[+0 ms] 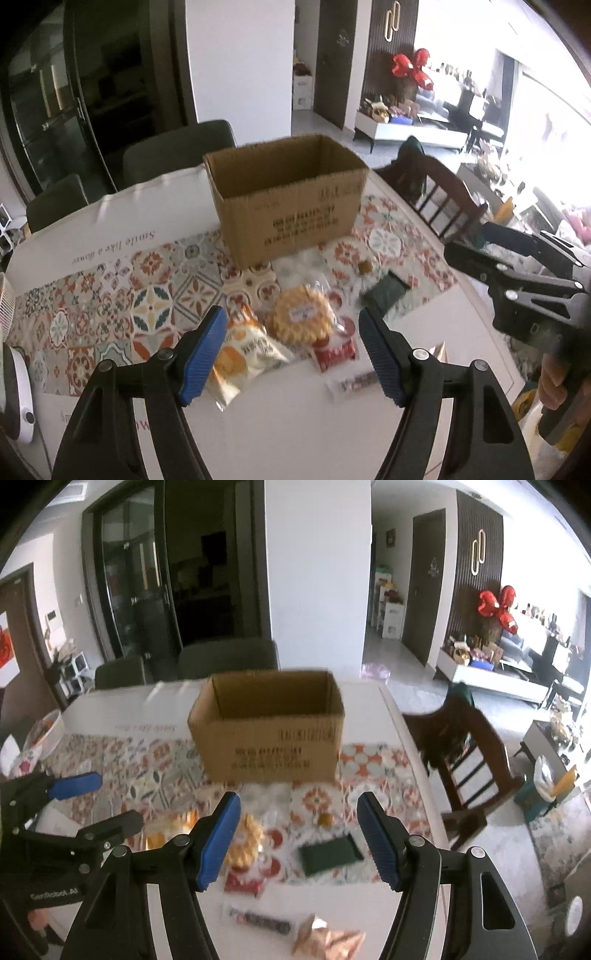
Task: Organize snacks
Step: 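Move both tools back toward the remaining snacks, then grasp the wrapped stick snack with the left tool while the right tool grasps the fortune biscuits bag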
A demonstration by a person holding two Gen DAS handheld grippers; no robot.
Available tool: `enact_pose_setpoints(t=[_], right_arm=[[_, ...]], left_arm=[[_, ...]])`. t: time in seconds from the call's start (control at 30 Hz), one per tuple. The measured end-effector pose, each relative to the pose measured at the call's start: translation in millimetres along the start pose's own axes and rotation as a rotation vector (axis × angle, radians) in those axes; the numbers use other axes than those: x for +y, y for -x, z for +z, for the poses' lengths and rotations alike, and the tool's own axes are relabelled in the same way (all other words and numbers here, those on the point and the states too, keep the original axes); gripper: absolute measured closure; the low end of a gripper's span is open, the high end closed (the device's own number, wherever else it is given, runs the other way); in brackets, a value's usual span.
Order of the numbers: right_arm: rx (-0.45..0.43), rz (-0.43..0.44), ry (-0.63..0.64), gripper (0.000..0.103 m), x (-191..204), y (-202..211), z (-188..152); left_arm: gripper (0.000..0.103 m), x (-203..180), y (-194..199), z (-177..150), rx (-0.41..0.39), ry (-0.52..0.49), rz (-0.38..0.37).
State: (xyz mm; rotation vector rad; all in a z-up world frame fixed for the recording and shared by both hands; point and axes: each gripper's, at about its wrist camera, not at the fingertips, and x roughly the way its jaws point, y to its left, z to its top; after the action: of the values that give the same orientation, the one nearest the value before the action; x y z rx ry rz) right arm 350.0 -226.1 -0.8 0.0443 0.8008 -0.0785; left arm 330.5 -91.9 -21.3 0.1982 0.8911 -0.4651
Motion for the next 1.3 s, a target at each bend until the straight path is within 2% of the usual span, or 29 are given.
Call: enact_pose_setpoints(t=[0.2, 0.4, 0.67, 1.0, 1.3], right_arm=[[0.104, 0.039, -0.083, 0.037, 0, -9, -36], [0.158, 0.002, -0.116, 0.037, -5, -13, -65], [0.205, -0.035, -0.151, 0.037, -22, -17, -86], [0.253, -0.086, -0.177, 0.037, -40, -21, -118], [0.358, -0.044, -0.245, 0.037, -53, -44, -145]], left_arm=[[0.030, -5, -2, -21, 0.029, -0.040, 0.002], [0.030, -14, -10, -38, 0.049, -0.094, 0.019], [0.030, -32, -27, -56, 0.082, -0.152, -0.013], [0.030, -64, -47, -76, 0.124, -0.316, -0.057], [0.030, -81, -75, -89, 0.171, -0.423, -0.106]])
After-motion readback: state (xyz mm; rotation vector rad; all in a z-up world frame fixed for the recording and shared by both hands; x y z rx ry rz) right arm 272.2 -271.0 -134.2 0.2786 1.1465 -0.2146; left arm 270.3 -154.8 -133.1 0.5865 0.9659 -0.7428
